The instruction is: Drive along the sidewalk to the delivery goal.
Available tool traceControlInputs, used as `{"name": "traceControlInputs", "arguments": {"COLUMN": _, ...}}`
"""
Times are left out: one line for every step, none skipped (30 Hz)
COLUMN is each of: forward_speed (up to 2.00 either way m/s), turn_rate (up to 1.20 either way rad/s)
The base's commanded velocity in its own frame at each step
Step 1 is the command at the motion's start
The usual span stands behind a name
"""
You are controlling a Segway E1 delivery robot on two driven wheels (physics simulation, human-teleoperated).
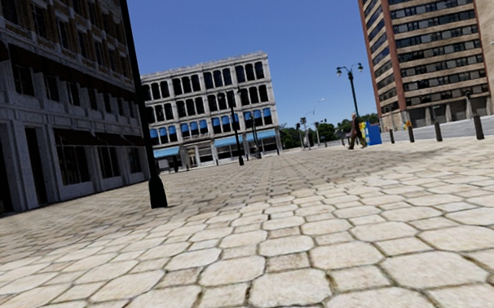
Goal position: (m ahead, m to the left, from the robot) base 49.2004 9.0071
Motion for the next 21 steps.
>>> {"name": "traceControlInputs", "arguments": {"forward_speed": 2.0, "turn_rate": -0.11}}
{"name": "traceControlInputs", "arguments": {"forward_speed": 2.0, "turn_rate": -0.13}}
{"name": "traceControlInputs", "arguments": {"forward_speed": 2.0, "turn_rate": -0.13}}
{"name": "traceControlInputs", "arguments": {"forward_speed": 2.0, "turn_rate": -0.23}}
{"name": "traceControlInputs", "arguments": {"forward_speed": 2.0, "turn_rate": -0.28}}
{"name": "traceControlInputs", "arguments": {"forward_speed": 2.0, "turn_rate": -0.29}}
{"name": "traceControlInputs", "arguments": {"forward_speed": 2.0, "turn_rate": -0.3}}
{"name": "traceControlInputs", "arguments": {"forward_speed": 2.0, "turn_rate": -0.3}}
{"name": "traceControlInputs", "arguments": {"forward_speed": 2.0, "turn_rate": -0.3}}
{"name": "traceControlInputs", "arguments": {"forward_speed": 2.0, "turn_rate": -0.3}}
{"name": "traceControlInputs", "arguments": {"forward_speed": 2.0, "turn_rate": -0.3}}
{"name": "traceControlInputs", "arguments": {"forward_speed": 2.0, "turn_rate": -0.3}}
{"name": "traceControlInputs", "arguments": {"forward_speed": 2.0, "turn_rate": -0.3}}
{"name": "traceControlInputs", "arguments": {"forward_speed": 2.0, "turn_rate": -0.3}}
{"name": "traceControlInputs", "arguments": {"forward_speed": 2.0, "turn_rate": -0.3}}
{"name": "traceControlInputs", "arguments": {"forward_speed": 2.0, "turn_rate": -0.3}}
{"name": "traceControlInputs", "arguments": {"forward_speed": 2.0, "turn_rate": -0.3}}
{"name": "traceControlInputs", "arguments": {"forward_speed": 2.0, "turn_rate": -0.3}}
{"name": "traceControlInputs", "arguments": {"forward_speed": 2.0, "turn_rate": -0.3}}
{"name": "traceControlInputs", "arguments": {"forward_speed": 2.0, "turn_rate": -0.3}}
{"name": "traceControlInputs", "arguments": {"forward_speed": 2.0, "turn_rate": -0.29}}
